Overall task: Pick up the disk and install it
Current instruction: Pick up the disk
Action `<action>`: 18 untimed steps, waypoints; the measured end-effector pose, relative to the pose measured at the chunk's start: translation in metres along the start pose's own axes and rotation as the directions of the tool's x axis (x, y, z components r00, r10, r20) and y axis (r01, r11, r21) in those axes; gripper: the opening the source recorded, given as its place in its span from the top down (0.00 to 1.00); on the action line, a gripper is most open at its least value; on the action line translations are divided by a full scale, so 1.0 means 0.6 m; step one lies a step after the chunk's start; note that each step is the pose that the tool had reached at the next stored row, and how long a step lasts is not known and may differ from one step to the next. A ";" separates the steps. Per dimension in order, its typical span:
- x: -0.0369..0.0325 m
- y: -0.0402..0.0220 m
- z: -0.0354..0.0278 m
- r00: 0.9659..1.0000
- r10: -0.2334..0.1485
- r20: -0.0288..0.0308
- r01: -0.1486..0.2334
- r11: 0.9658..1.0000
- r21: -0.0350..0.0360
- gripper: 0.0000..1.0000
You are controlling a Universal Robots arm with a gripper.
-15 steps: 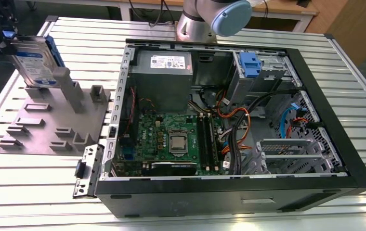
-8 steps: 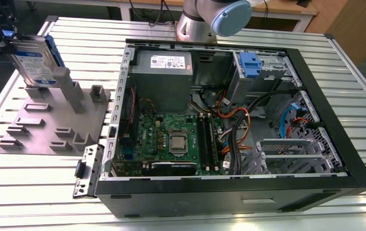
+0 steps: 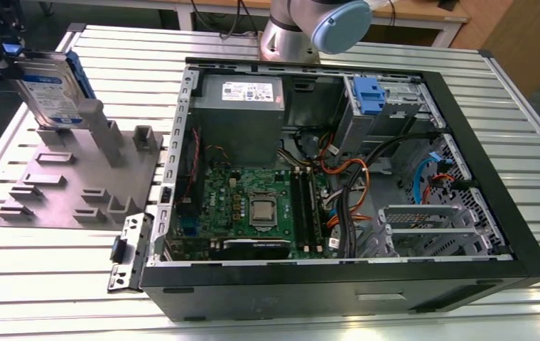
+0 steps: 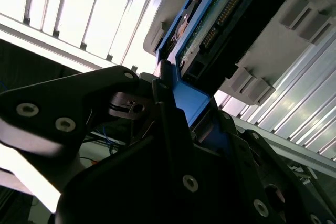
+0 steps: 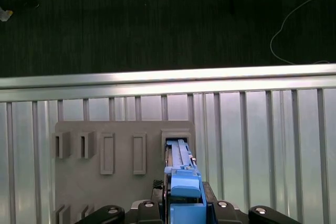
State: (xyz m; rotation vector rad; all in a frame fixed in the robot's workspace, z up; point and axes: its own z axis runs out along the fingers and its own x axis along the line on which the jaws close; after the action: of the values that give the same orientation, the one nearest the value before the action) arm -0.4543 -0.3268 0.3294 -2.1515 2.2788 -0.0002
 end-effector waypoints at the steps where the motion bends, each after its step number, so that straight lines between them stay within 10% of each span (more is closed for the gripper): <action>1: 0.000 0.000 0.000 1.000 0.000 0.000 0.000 1.000 0.000 0.64; 18: 0.000 0.000 -0.019 1.000 0.000 0.000 0.000 1.000 0.000 0.64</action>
State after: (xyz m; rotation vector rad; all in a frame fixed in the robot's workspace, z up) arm -0.4543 -0.3268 0.3406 -2.1515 2.2788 -0.0002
